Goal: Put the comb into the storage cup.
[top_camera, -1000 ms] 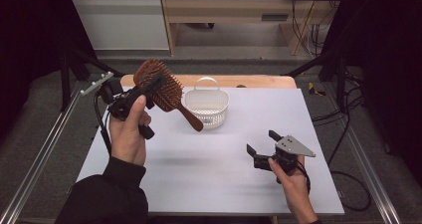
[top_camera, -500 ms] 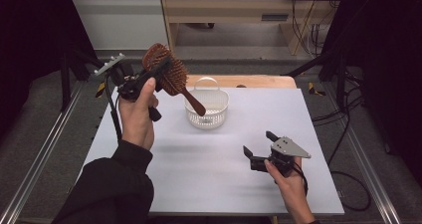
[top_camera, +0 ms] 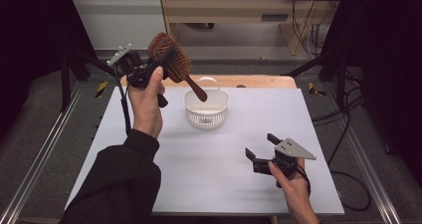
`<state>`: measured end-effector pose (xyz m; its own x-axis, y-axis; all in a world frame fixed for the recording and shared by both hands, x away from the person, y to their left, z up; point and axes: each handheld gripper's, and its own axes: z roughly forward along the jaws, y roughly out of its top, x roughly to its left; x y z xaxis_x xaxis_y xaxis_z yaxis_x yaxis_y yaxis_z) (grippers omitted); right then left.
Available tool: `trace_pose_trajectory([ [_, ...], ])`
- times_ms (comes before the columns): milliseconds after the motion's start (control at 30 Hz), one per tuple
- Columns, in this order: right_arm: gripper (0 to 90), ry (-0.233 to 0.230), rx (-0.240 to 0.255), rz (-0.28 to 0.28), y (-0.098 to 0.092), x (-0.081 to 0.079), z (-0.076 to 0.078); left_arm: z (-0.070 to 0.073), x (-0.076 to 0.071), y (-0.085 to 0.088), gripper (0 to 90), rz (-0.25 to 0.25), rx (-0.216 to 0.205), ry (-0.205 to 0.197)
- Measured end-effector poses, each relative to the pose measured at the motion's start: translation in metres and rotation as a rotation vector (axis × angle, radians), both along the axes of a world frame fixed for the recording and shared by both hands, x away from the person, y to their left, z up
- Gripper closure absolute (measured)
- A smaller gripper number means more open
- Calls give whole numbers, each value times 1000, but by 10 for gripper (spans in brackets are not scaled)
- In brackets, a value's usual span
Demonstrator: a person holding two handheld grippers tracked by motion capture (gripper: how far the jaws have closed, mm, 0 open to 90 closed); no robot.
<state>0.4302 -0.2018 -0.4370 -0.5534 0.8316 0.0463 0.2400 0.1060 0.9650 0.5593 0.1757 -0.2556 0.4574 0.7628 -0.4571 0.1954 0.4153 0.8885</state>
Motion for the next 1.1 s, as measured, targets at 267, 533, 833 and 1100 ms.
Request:
trace_pose_trajectory([
  [267, 65, -16, -25, -35, -9, 4, -6, -6, 11, -9, 521, 28, 23, -1],
  [533, 65, -12, -17, -40, -9, 4, -8, -13, 23, -16, 521, 40, 40, 16],
  [833, 63, -7, -39, -27, -5, 3, -11, -17, 27, -23, 520, 36, 62, 16],
  [1100, 61, -10, -28, -25, -4, 3, -10, -25, 30, -33, 520, 26, 83, 19],
])
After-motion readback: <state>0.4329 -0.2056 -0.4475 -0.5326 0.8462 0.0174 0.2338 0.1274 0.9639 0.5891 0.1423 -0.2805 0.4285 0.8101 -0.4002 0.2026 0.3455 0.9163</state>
